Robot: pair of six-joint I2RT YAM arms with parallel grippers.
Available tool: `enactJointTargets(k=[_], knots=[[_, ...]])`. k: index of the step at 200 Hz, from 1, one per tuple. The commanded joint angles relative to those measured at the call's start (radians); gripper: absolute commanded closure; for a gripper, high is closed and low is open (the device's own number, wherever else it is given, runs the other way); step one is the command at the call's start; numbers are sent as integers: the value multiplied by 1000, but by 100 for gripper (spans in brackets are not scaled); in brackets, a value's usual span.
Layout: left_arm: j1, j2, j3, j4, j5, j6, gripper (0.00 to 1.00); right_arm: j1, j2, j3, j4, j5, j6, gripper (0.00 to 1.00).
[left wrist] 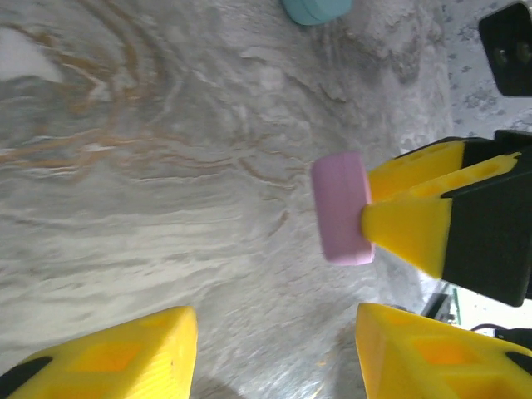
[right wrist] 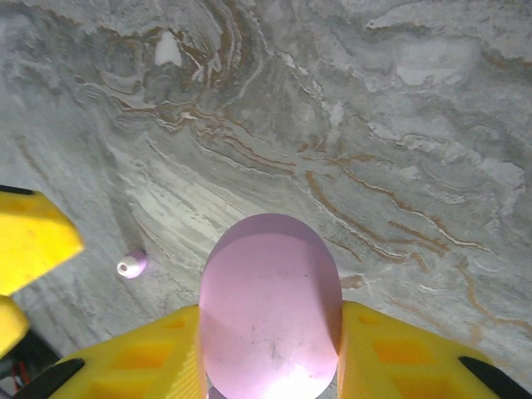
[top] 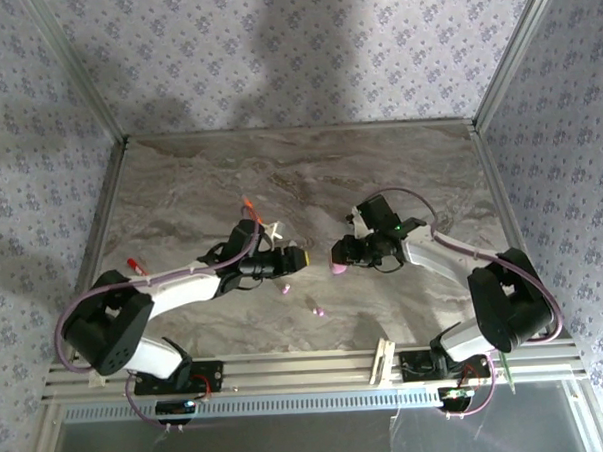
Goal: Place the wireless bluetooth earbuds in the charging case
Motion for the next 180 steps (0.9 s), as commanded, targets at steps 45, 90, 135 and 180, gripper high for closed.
enactJointTargets(k=[45, 90, 135, 180], knots=[[-38, 132, 71, 183, 63, -67, 48, -45, -50, -57, 121, -163, 77, 62], [-40, 158, 88, 191, 68, -71, 46, -57, -56, -82, 178, -217, 130, 63], [-40, 181, 95, 200, 72, -72, 45, -62, -60, -99, 218, -250, 158, 64], [-38, 184, 95, 160, 48, -59, 46, -76, -67, -116, 263, -291, 191, 65]])
